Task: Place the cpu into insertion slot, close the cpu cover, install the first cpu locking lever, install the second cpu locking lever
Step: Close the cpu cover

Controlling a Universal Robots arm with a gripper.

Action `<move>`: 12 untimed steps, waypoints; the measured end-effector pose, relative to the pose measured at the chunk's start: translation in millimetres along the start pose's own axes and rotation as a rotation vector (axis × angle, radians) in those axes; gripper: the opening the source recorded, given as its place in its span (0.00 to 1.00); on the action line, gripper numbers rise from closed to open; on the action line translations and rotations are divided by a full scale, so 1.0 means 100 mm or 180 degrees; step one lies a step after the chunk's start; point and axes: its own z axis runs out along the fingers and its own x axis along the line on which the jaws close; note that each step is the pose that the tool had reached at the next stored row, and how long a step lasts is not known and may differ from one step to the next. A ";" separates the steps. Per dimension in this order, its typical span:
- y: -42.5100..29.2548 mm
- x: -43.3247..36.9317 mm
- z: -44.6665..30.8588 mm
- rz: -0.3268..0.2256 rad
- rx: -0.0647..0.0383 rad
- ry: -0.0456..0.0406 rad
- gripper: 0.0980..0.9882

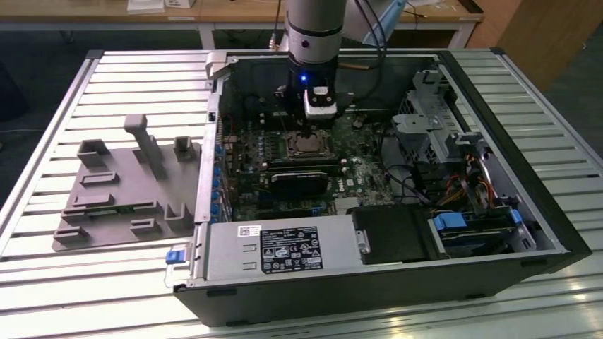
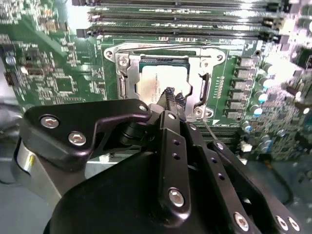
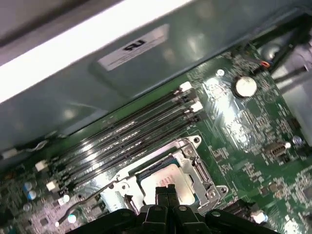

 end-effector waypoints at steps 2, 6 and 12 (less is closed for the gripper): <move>0.000 0.000 0.000 -0.0115 -0.0001 0.0003 0.00; 0.000 0.000 0.001 -0.0349 -0.0002 0.0009 0.00; -0.001 0.000 0.003 -0.0697 -0.0004 0.0019 0.00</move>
